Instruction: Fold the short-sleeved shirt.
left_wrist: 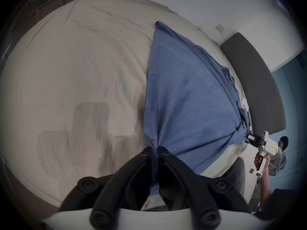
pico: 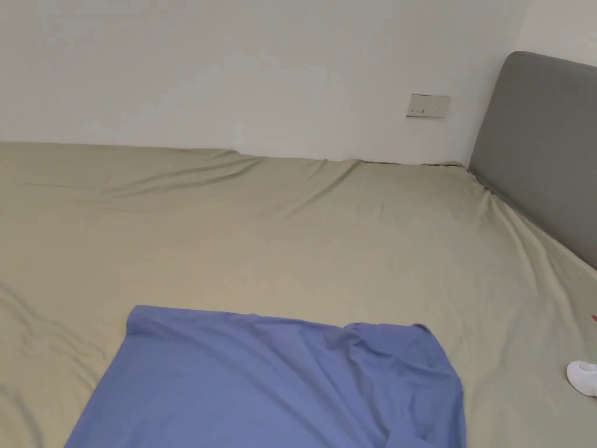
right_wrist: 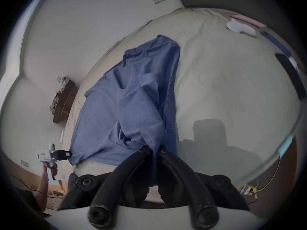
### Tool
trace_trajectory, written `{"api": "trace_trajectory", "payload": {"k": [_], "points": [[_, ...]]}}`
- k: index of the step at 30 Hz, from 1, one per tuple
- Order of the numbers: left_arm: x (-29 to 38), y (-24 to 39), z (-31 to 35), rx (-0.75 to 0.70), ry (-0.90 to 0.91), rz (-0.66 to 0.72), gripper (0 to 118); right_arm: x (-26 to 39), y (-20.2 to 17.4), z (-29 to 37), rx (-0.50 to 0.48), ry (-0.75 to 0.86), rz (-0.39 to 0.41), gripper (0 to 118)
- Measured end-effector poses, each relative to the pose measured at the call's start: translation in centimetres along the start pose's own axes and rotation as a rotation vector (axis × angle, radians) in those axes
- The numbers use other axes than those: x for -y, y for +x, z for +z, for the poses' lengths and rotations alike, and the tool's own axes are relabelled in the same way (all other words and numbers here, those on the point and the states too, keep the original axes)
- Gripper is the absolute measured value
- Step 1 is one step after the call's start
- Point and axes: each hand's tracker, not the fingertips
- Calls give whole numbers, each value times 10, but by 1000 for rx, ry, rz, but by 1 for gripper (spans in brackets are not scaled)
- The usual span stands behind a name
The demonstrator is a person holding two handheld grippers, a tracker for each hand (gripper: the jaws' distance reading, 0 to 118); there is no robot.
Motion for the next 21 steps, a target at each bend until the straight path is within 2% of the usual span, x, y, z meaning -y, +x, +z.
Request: {"api": "trace_trajectory", "payload": {"k": [3, 7, 12, 13, 15, 19, 20, 21], "points": [[23, -4, 9, 20, -31, 16, 6, 22, 29, 8, -38, 2, -96, 6], [46, -13, 19, 40, -56, 44, 6, 45, 30, 27, -16, -7, -72, 6], [57, 0, 21, -1, -62, 21, 6, 58, 1, 45, 69, -2, 111, 6], [56, 3, 22, -8, -58, 4, 6, 60, 13, 36, 97, -6, 152, 6], [58, 9, 21, -35, -57, -41, 6, 64, 9, 27, 148, 1, 222, 6], [58, -4, 19, -52, -41, -88, 6, 65, 7, 19, 132, 20, 157, 8], [60, -5, 19, -42, -41, -115, 11, 64, 8, 21, 129, 30, 140, 15], [61, -5, 22, -26, -43, -144, 34, 65, 5, 25, 130, 47, 133, 31]]}}
